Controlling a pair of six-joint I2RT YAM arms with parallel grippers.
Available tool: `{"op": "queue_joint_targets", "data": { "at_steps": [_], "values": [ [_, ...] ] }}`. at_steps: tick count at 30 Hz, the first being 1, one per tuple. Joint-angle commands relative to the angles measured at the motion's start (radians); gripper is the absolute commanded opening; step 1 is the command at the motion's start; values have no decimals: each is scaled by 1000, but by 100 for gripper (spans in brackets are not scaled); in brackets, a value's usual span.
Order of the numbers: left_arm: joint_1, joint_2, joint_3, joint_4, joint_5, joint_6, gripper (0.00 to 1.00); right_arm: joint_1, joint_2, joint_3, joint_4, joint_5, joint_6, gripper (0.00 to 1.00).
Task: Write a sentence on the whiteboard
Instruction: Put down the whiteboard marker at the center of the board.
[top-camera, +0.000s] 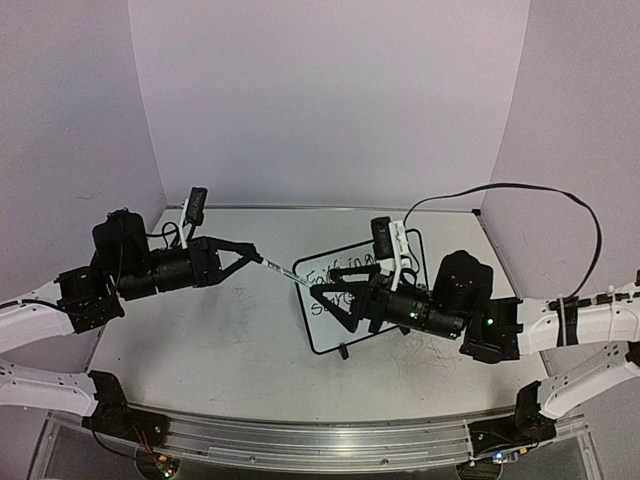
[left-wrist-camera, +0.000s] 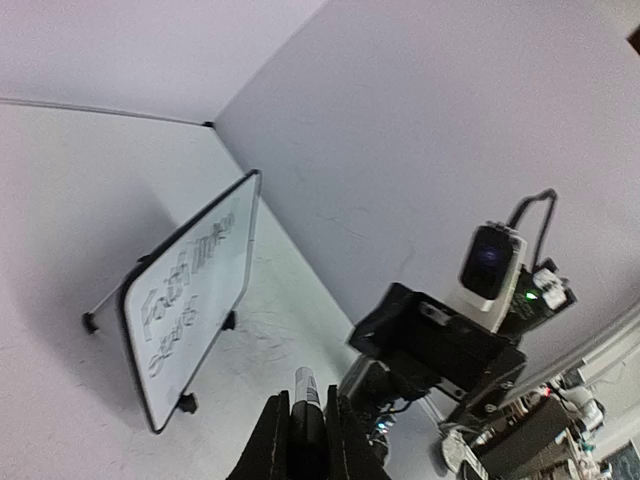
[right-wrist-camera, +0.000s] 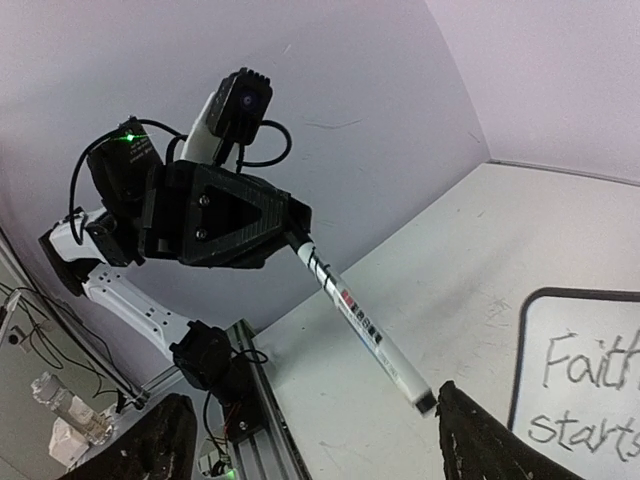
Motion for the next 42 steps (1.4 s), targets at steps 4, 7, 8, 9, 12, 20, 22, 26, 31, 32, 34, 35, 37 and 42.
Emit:
{"op": "queue_joint_targets", "data": {
  "at_steps": [4, 7, 8, 9, 12, 20, 22, 26, 31, 32, 34, 35, 37, 42],
  "values": [
    [50, -82, 80, -374, -202, -6, 0, 5, -175, -87, -123, 193, -52, 86],
    [83, -44, 84, -456, -149, -23, 0, 5, -211, -92, -156, 244, -70, 86],
    [99, -21, 81, -479, -112, -21, 0, 6, -217, -91, -162, 251, -75, 86],
    [121, -3, 71, -488, -57, -14, 0, 6, -222, -90, -166, 257, -77, 86],
    [194, 55, 36, -489, 131, 24, 0, 6, -230, -89, -177, 269, -76, 86],
    [302, 362, 56, -462, 494, 189, 0, 6, -260, -123, -183, 261, -41, 85],
    [303, 435, 54, -427, 539, 197, 0, 6, -279, -136, -183, 266, -33, 85],
    [303, 566, 41, -407, 552, 218, 0, 6, -325, -153, -195, 287, -33, 85],
    [303, 622, 11, -368, 463, 186, 0, 6, -368, -166, -212, 329, -49, 86],
    [302, 634, 14, -366, 444, 186, 0, 6, -370, -168, -212, 337, -52, 86],
    [303, 661, 21, -365, 399, 188, 0, 7, -366, -168, -212, 354, -61, 86],
    [303, 670, 25, -364, 379, 191, 0, 7, -361, -165, -213, 359, -66, 86],
    [303, 694, 46, -364, 322, 195, 2, 7, -353, -156, -223, 385, -71, 86],
    [303, 738, 92, -362, 179, 195, 20, 5, -323, -89, -349, 566, -65, 86]
  ]
}}
